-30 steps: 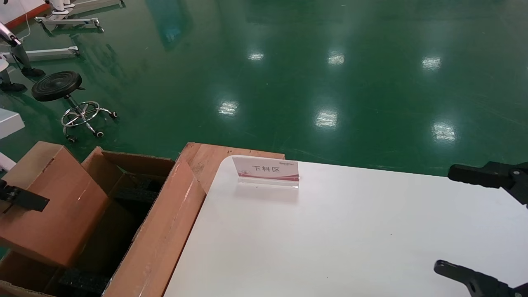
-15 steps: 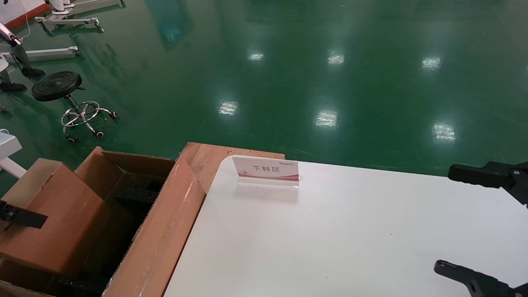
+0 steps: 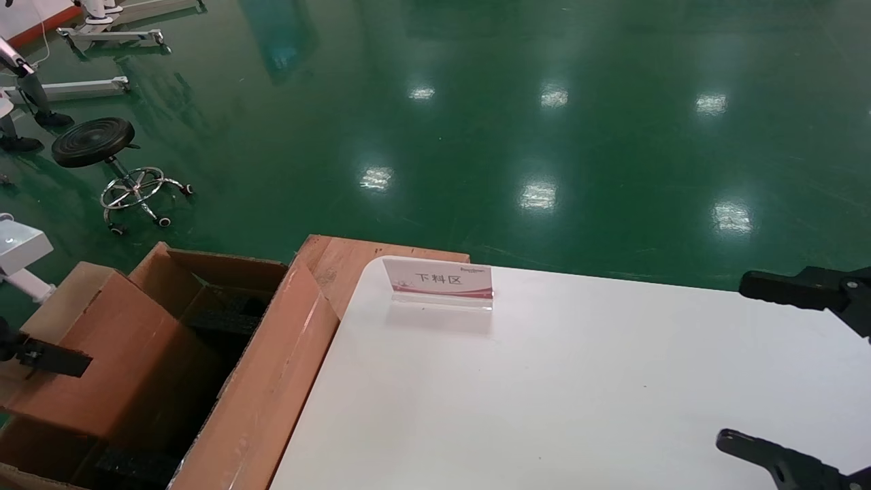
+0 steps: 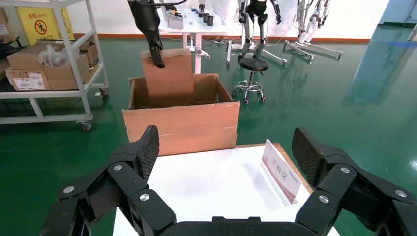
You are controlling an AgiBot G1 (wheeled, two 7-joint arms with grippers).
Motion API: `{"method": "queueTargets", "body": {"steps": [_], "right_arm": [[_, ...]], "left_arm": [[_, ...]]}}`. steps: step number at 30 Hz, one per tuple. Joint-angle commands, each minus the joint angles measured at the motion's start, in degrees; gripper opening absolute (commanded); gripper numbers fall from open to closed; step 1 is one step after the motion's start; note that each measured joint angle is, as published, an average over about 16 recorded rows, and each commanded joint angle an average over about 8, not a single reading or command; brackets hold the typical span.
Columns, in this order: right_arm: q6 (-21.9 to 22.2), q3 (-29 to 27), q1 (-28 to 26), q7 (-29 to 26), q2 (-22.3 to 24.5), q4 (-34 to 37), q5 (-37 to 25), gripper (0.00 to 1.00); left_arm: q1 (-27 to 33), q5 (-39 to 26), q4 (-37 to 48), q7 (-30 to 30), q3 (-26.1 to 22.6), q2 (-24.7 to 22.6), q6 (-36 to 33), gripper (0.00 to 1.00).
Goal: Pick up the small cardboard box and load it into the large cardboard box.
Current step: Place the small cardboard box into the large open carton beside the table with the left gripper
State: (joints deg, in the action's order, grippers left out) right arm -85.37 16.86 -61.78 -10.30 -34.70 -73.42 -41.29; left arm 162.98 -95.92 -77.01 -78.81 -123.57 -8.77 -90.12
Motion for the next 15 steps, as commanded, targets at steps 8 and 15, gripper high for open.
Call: {"method": "queueTargets", "body": {"steps": [8, 15], "right_arm": [[0.0, 0.0, 0.0, 0.0, 0.0, 0.0, 0.0, 1.0], [0.0, 0.1, 0.0, 0.0, 0.0, 0.0, 0.0, 1.0]], "left_arm": [[-2.6, -0.8, 0.6, 1.8, 1.7, 0.4, 1.3, 0.0], [-3.9, -1.4, 1.1, 2.7, 1.8, 0.2, 2.7, 0.0]]}}
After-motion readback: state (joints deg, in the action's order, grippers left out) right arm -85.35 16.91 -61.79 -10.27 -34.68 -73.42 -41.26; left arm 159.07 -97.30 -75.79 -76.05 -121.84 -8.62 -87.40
